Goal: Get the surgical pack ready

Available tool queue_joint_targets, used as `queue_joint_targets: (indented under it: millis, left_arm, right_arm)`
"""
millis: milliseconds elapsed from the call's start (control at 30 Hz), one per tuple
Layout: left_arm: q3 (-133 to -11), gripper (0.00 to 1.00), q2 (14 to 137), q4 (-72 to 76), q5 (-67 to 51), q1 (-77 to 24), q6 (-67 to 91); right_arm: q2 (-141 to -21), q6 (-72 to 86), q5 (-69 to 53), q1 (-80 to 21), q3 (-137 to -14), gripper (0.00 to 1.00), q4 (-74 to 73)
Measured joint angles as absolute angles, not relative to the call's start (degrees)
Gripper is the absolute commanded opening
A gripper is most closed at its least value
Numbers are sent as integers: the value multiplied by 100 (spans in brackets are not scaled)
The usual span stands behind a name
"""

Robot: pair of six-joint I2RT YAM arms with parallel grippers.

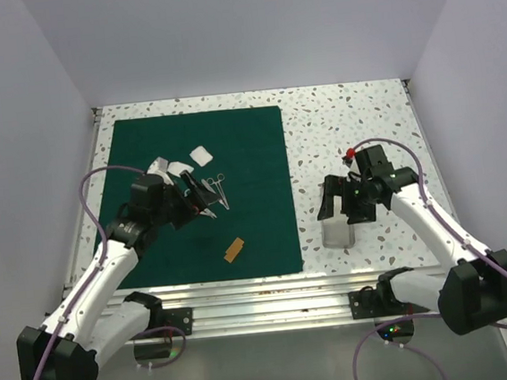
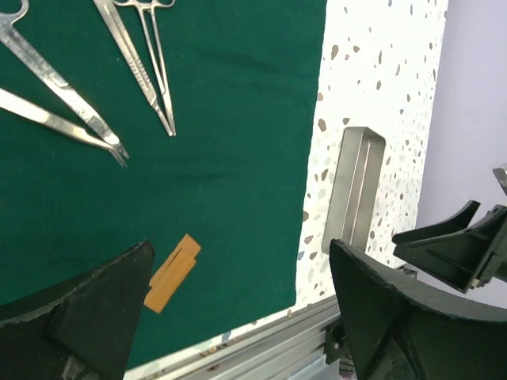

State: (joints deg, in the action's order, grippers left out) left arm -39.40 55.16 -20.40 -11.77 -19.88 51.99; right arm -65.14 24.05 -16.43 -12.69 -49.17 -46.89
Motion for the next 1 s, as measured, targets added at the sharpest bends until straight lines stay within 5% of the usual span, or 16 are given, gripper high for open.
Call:
queue_joint_targets:
  millis: [500,833,1000]
  left_arm:
    - [-4504,83,6322,-3579,-285,-670,5144]
    - [-5299,49,7979,-3682,427,-137,5192]
    - [-5758,48,8451,-3920,840,-128,5290]
  right_arm:
    - [-7310,2008,-2053,-1653,-5384,98,-4755]
    - [-8350,2049,-2150,-2436,-6377,84,-4508]
    - [-8611,2003,-2093,-2434,-6512,83,-4508]
